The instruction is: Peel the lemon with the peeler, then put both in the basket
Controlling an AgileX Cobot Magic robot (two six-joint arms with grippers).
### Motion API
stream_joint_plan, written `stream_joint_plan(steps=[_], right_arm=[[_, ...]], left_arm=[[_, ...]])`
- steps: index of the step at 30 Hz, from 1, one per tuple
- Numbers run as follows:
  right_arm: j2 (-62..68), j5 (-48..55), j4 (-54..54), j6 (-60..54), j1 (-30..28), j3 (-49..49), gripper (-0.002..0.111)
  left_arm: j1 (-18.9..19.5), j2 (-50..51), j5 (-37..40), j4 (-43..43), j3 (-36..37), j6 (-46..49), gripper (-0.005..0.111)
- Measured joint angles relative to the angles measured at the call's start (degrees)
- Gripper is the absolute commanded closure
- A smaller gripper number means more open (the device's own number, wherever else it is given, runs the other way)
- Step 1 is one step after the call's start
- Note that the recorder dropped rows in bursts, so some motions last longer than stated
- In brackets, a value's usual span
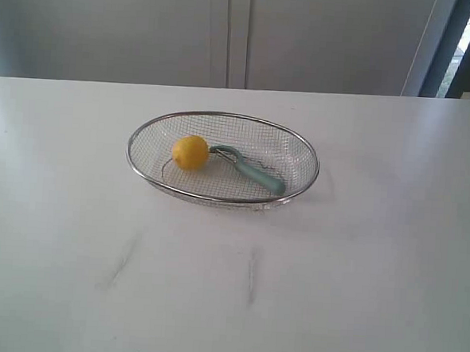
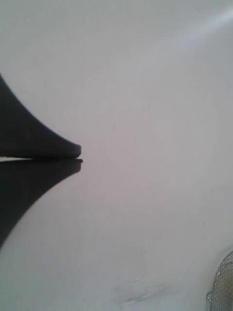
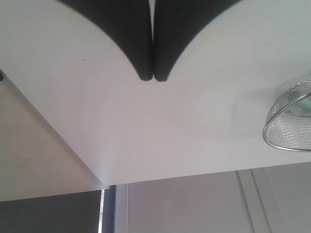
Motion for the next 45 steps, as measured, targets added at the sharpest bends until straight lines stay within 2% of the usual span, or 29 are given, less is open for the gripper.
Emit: stream_joint_plan(steps=[25,45], right_arm=[[0.0,-7.7,-2.2,0.0,0.0,10.3,0.108],[0.0,-8.9,-2.2,0.0,0.0,10.5,0.108]], left_arm=[[0.0,0.0,0.0,0.0,0.0,0.0,0.107],[0.0,0.0,0.0,0.0,0.0,0.0,0.107]])
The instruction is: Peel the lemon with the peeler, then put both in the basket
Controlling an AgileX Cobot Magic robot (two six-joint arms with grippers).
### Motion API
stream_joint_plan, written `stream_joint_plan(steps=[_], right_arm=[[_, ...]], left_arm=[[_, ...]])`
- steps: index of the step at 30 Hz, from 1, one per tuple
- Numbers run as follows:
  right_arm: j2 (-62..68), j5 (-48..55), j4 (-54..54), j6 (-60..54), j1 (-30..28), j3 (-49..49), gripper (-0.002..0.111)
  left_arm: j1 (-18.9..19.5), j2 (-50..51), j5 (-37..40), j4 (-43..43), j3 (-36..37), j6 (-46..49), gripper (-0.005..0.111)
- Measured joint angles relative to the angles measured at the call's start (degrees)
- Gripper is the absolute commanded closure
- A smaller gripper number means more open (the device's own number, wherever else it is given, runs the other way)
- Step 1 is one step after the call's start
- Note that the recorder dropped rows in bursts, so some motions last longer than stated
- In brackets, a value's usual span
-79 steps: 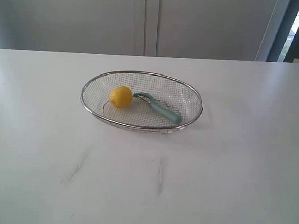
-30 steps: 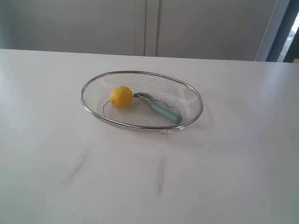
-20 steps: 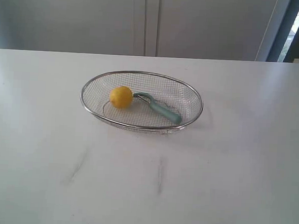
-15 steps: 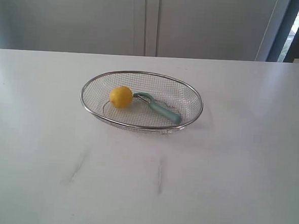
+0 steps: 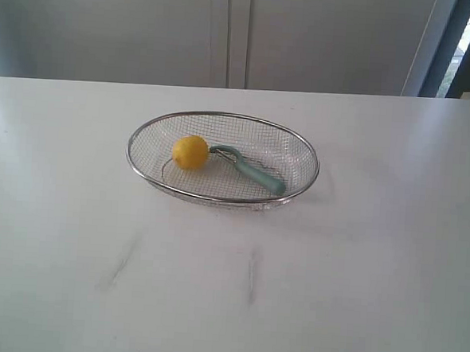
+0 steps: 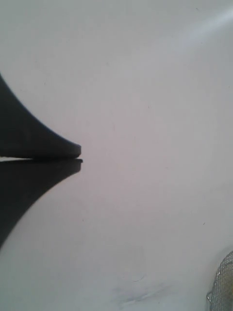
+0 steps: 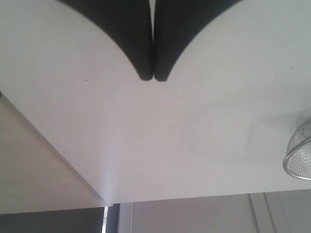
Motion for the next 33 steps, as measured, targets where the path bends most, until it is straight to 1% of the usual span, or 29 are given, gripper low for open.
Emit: stream_joint_plan(steps=[5,12,33], right_arm=[[0.0,0.0,-0.1,0.0,0.1,0.0,0.108],[0.0,0.0,-0.1,0.0,2.0,0.0,0.108],[0.0,0.0,-0.1,0.0,2.0,0.0,0.108]], left_arm=[[0.0,0.0,0.0,0.0,0.0,0.0,0.107],[0.0,0.0,0.0,0.0,0.0,0.0,0.107],[0.0,0.0,0.0,0.0,0.0,0.0,0.107]])
